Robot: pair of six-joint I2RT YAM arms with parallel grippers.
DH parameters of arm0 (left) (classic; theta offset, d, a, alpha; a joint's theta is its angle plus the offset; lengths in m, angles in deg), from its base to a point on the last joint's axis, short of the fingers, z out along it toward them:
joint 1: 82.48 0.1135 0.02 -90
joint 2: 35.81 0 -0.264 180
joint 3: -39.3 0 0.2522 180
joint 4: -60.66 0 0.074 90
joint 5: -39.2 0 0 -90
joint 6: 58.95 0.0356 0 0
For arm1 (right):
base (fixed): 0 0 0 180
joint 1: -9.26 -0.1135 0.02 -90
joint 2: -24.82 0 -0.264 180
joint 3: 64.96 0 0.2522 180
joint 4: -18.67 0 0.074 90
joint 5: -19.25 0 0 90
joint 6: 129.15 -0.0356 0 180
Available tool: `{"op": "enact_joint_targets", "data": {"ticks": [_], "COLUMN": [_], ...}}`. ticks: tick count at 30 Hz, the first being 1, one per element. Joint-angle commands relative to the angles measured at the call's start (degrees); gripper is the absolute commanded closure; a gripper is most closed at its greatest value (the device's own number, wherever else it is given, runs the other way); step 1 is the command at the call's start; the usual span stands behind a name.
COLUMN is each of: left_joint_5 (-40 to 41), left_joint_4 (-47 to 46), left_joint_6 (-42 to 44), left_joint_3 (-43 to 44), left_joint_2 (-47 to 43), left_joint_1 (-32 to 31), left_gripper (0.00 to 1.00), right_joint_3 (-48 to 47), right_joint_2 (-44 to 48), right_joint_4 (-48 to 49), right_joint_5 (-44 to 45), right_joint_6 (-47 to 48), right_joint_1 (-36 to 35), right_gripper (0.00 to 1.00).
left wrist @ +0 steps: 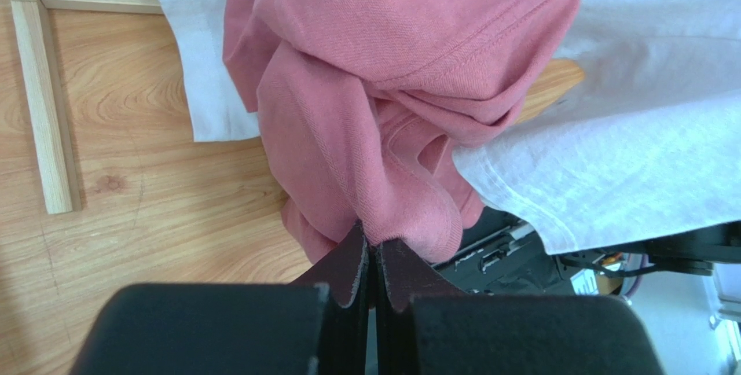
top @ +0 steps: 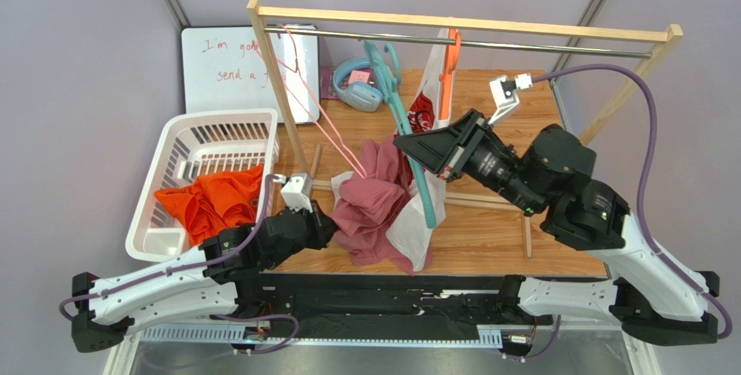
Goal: Remove the t-shirt from the hanger
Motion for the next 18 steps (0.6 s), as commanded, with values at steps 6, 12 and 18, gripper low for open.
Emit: {"op": "enact_joint_targets", "data": {"ticks": [6,12,18], "left_joint_5": [-0.33,-1.03,-0.85], "left_joint_4": [1.02,1.20,1.29], "left_joint_6": [1.60,1.78,2.65], "left_joint_3": [-0.13,-0.57,-0.39], "left_joint_2": [-4.71,-5.94,-6.82], "left_joint_1": [0.27,0.27,0.27], "left_gripper": [1.00,1.00,1.00], "right_joint_3": [-2.09,-0.33,1.08], "right_joint_2": [-8.70,-11.34,-12.65], "right_joint_4": [13.71,19.53,23.75], "right_joint_5": [3.87,4.05,3.17], "right_joint_6": [6.19,8.39,9.27], "right_joint_1": [0.38,1.34,3.54], "right_gripper": [1.00,1.00,1.00]}}
